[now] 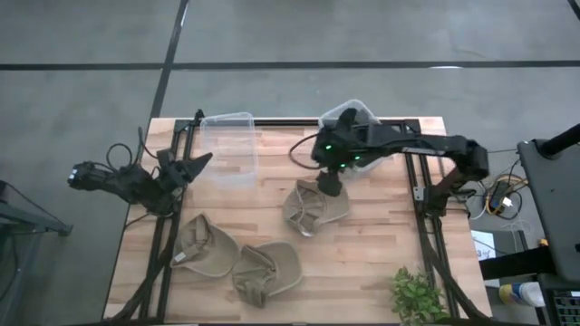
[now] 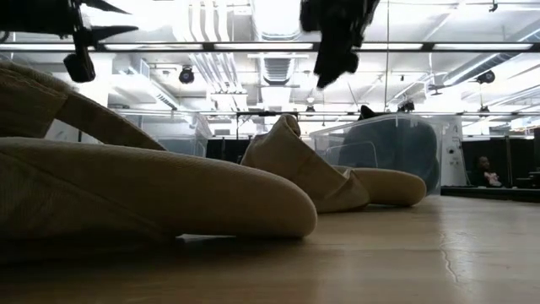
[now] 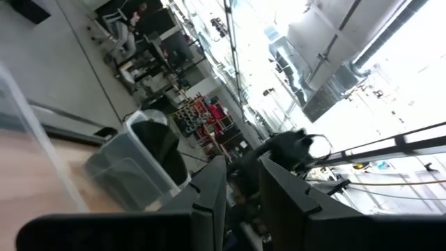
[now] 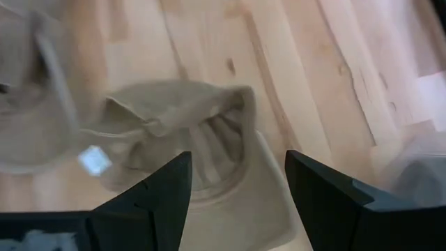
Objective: Pick & Place hat
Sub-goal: Put the right brown cap into the left transparent bin
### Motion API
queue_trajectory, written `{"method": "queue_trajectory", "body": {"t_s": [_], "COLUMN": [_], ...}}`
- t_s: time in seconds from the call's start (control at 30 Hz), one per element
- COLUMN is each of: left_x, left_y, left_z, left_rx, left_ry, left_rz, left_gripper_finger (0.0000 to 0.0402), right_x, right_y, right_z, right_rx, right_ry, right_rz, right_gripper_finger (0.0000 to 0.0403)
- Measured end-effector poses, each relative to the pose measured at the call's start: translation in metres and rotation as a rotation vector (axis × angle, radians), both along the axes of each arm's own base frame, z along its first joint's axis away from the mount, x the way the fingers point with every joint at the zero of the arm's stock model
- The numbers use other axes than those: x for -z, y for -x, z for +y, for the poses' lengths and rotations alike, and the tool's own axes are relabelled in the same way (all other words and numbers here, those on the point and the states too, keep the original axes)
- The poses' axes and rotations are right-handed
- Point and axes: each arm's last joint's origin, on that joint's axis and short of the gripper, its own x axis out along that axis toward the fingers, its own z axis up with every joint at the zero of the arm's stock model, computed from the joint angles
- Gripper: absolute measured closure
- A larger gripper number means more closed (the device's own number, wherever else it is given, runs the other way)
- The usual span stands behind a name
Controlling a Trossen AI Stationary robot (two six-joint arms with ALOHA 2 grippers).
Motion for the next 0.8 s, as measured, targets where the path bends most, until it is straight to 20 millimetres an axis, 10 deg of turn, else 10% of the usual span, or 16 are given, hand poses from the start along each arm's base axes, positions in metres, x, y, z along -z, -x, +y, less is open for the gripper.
{"method": "queue_trajectory", "body": {"t_s": [0.8], "left_x": [-0.007], "left_y": [0.002], "left_z": [0.001], "left_rx": [-0.008], "left_ry": [-0.021], "left_rz": [-0.003], "left_gripper_finger": [0.0321], "right_x": [0.106], "right_y": [-0.045], "right_z": [-0.023], "right_rx": [-0.245], "right_ry": [0.104], "right_rz": [0.342], "right_gripper_finger": [0.0212]}}
